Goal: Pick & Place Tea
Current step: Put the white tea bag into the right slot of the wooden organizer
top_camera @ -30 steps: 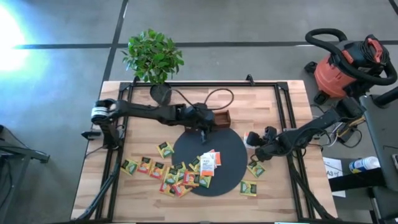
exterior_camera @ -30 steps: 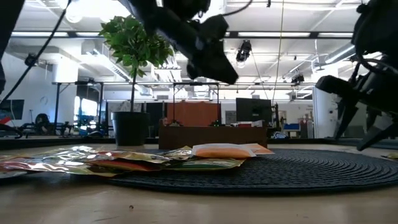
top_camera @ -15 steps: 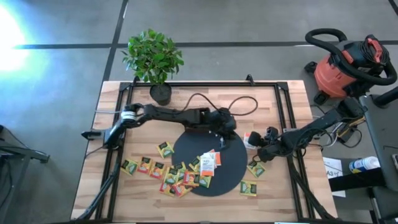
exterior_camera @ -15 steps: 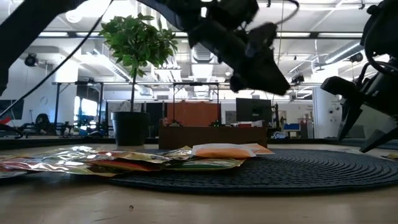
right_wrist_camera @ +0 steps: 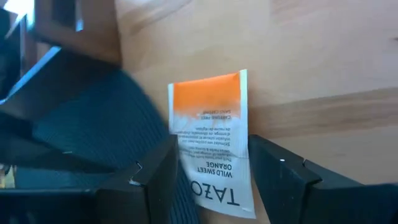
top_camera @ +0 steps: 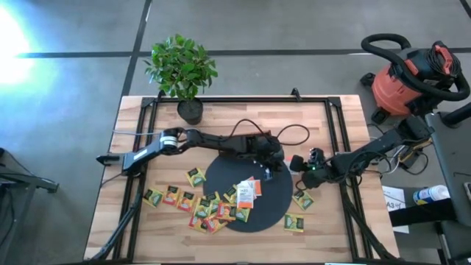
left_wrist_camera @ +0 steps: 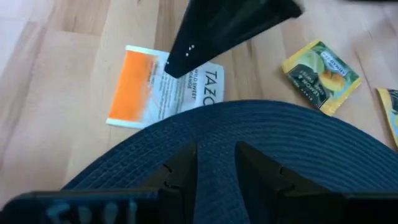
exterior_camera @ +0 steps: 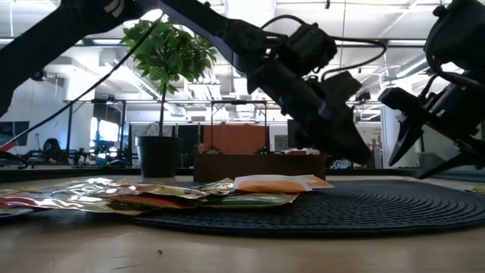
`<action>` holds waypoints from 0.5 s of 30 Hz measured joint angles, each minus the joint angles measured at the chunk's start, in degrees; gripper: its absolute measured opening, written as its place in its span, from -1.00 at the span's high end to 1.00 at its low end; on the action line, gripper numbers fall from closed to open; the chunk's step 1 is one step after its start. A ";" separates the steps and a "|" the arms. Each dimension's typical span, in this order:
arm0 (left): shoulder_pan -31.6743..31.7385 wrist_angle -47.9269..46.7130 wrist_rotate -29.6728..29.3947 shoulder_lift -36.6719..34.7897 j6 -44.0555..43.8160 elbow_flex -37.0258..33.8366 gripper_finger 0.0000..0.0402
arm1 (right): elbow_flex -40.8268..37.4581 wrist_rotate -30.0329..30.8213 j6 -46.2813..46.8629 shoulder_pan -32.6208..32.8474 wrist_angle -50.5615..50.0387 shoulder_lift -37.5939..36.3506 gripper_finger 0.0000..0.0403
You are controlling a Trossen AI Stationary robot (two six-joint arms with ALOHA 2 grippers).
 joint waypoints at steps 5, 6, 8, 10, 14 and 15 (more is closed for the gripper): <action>0.02 0.20 -0.14 1.86 -0.10 1.33 0.59 | 0.02 -0.50 -7.44 0.02 4.28 0.00 0.19; 0.04 0.20 -0.17 1.94 -0.28 1.46 0.59 | 0.02 -0.56 -8.69 0.00 4.98 0.00 0.25; 0.04 0.29 -0.14 1.92 -0.69 1.40 0.59 | 0.02 -0.72 -10.17 -0.26 5.69 0.00 0.37; 0.04 0.28 -0.16 1.91 -0.63 1.36 0.59 | 0.02 -0.78 -10.88 -0.62 5.66 0.00 0.51; 0.07 0.23 -0.15 1.91 -0.67 1.33 0.59 | 0.02 -0.85 -12.89 -1.35 5.60 0.00 0.78; 0.07 0.03 -0.15 1.86 -0.65 1.33 0.59 | 0.02 -1.12 -13.33 -1.60 5.60 0.00 0.84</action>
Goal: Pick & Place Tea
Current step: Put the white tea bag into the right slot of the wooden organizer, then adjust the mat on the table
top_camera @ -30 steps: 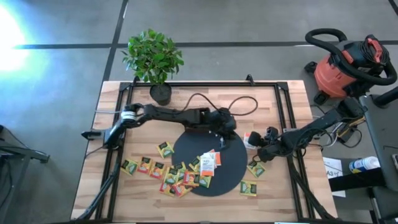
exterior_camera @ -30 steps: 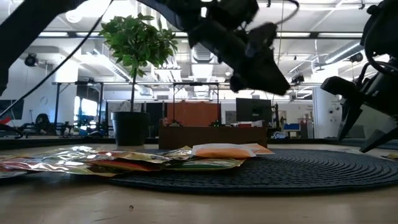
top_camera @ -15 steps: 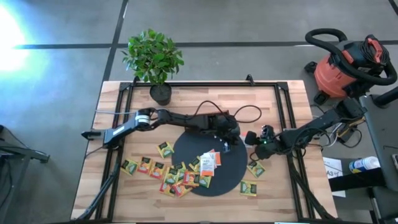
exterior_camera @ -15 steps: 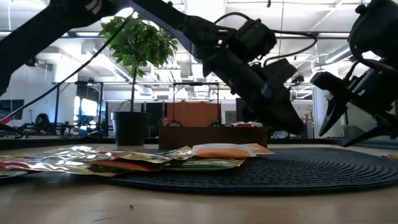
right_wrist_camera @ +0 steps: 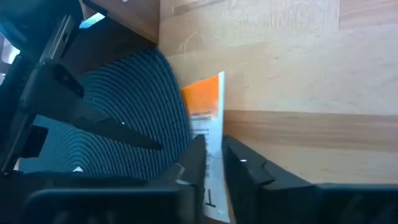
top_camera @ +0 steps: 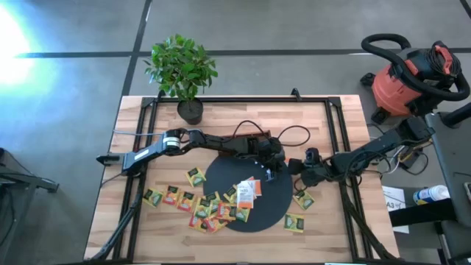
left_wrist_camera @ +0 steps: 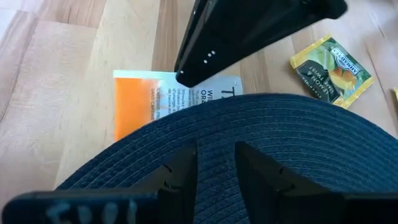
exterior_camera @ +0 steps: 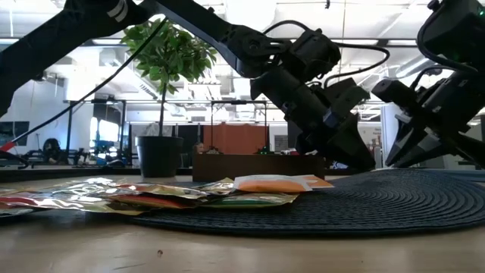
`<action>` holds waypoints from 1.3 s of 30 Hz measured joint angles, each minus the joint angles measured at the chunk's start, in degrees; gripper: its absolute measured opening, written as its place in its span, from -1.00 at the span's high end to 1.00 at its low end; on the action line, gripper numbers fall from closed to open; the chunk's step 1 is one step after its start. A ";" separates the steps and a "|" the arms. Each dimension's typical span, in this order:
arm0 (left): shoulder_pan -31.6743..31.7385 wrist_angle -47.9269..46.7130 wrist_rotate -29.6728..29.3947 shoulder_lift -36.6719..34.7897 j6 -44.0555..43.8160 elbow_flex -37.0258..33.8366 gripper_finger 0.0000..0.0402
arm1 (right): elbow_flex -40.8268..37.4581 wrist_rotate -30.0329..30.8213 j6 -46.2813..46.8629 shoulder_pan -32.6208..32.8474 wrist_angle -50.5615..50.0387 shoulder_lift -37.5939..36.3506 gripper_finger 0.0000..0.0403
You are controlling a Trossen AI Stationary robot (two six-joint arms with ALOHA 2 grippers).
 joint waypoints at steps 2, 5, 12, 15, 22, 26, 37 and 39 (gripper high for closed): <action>0.02 -0.71 0.00 -0.31 -0.10 -0.04 0.59 | 0.00 -0.67 -1.17 -0.46 -0.15 -0.02 0.93; 0.02 -2.16 0.02 -1.20 -0.30 -0.13 0.59 | 0.00 -0.82 -1.87 -0.75 -0.20 -0.09 0.95; 0.02 -6.22 0.03 -4.22 -1.36 0.59 0.59 | 0.00 -0.58 -3.27 -0.74 -0.77 -0.67 0.96; 0.00 -6.98 -0.14 -6.06 -1.60 0.03 0.59 | 0.31 -0.54 -4.35 -0.71 -2.55 -2.08 0.96; -0.02 -9.97 -0.57 -9.83 -1.55 -0.13 0.59 | 6.86 4.29 -4.82 -0.70 -22.68 -8.41 0.96; -0.04 -11.35 -0.73 -11.03 -1.50 -0.09 0.59 | 10.82 9.28 -4.42 -0.71 -29.91 -12.84 0.96; -0.07 -17.00 -0.85 -14.63 0.24 -0.63 0.59 | 13.42 2.66 -10.51 -2.56 -30.77 -16.01 0.96; -0.07 -16.54 -0.85 -14.99 0.62 -0.76 0.59 | 12.75 -0.57 -7.32 -2.59 -31.49 -15.42 0.94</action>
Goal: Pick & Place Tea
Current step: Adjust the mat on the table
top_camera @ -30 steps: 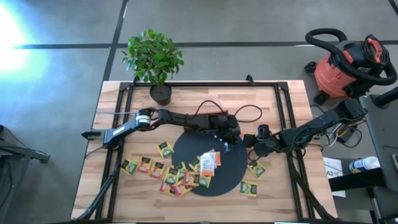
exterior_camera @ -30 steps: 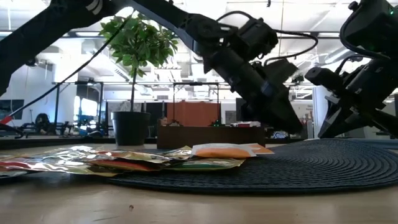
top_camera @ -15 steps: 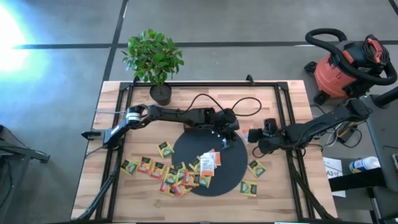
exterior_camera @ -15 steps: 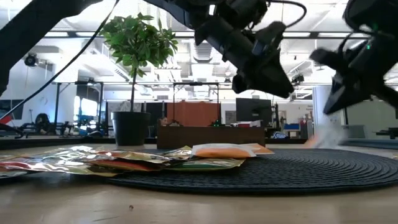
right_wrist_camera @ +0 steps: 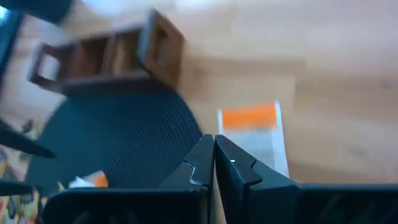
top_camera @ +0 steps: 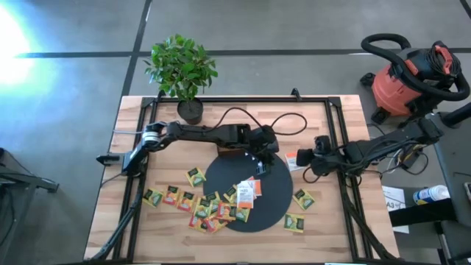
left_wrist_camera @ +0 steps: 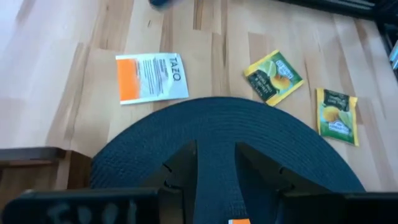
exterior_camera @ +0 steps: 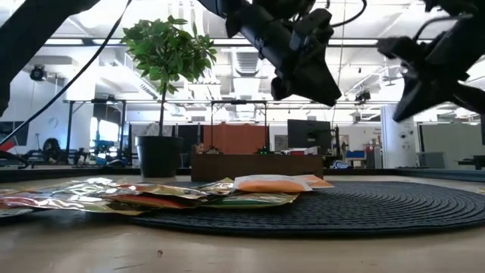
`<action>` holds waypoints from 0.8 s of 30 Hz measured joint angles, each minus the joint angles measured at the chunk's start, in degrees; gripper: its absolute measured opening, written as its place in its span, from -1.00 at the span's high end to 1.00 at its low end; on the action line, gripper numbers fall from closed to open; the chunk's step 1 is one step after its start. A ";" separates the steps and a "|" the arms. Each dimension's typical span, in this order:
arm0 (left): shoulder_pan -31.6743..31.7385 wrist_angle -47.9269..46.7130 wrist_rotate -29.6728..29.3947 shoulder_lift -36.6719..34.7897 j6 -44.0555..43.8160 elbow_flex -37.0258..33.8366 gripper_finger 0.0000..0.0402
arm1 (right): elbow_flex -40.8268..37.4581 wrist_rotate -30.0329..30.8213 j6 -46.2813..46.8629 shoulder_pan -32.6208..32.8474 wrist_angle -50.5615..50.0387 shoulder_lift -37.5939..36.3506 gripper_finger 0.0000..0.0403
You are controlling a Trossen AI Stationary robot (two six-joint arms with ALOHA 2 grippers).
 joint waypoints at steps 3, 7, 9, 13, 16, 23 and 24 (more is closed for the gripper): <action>0.00 1.34 0.02 0.04 2.36 -0.34 0.59 | -0.61 -3.52 5.45 0.09 -3.19 1.06 0.85; 0.02 3.80 0.71 1.04 5.66 -0.34 0.59 | -1.91 -6.81 10.41 0.17 -4.25 1.82 0.60; 0.07 5.01 0.87 1.89 6.60 -0.34 0.59 | -2.93 -8.49 12.65 0.15 -3.63 1.97 0.46; 0.20 4.57 0.87 2.92 6.16 -0.34 0.59 | -5.75 -10.40 15.73 0.15 -0.79 2.98 0.24; 0.23 5.80 0.87 2.96 5.70 -0.99 0.59 | -8.19 -10.14 14.99 0.06 3.32 4.77 0.14; 0.20 17.54 1.71 4.02 5.76 -3.68 0.59 | -11.41 -3.12 15.92 -0.02 7.19 7.70 0.04; 0.28 18.59 1.71 4.55 5.76 -3.98 0.59 | -12.14 -3.04 14.75 -0.07 9.41 7.53 0.04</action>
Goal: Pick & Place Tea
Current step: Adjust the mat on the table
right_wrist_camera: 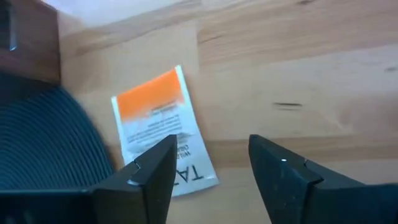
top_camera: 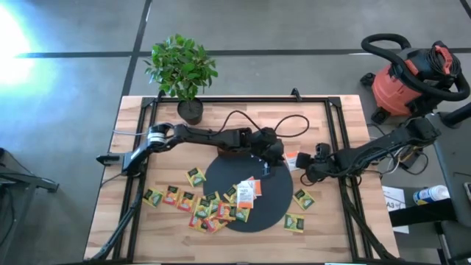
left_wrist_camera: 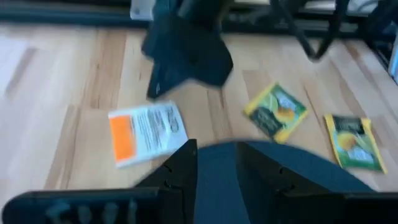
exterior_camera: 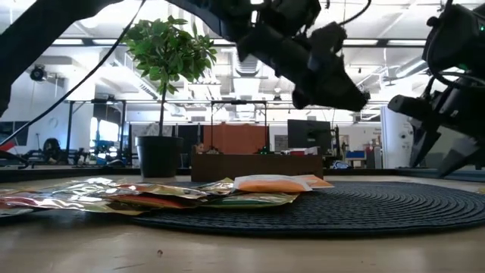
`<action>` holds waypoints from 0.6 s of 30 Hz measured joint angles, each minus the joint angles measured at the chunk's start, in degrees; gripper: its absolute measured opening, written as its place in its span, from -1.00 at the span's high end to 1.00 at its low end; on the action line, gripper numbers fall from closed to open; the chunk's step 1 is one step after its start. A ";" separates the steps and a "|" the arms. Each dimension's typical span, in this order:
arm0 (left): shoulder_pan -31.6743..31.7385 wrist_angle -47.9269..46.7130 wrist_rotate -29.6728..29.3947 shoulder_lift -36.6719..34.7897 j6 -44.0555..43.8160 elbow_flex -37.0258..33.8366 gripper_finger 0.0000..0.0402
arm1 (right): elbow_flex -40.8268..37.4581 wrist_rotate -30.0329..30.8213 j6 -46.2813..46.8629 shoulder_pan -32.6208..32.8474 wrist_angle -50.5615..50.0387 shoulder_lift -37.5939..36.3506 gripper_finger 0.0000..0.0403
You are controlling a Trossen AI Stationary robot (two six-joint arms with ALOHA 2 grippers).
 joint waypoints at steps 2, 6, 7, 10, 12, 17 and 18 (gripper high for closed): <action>0.42 1.76 0.11 2.05 -0.54 -0.12 0.59 | -1.30 0.01 -2.56 -0.19 5.29 -0.09 0.04; 1.92 2.20 1.28 6.49 -7.33 1.02 0.59 | -2.89 1.41 -0.84 -0.31 8.60 0.01 0.04; 2.33 2.93 1.75 7.39 -9.53 1.41 0.59 | -3.35 1.56 0.48 -0.32 8.36 -0.09 0.04; 3.46 4.23 2.19 9.27 -15.05 2.38 0.59 | -4.11 1.94 3.05 -0.46 8.54 -0.15 0.04; 3.87 5.39 2.18 10.14 -16.24 3.01 0.59 | -4.56 1.97 2.84 -0.60 9.49 -0.09 0.04; 4.05 4.52 2.24 11.25 -16.72 4.63 0.59 | -6.93 2.66 -1.82 -2.02 17.37 0.28 0.04; 4.05 4.43 2.29 11.28 -16.71 4.63 0.59 | -7.54 2.84 -2.51 -2.43 19.36 0.28 0.04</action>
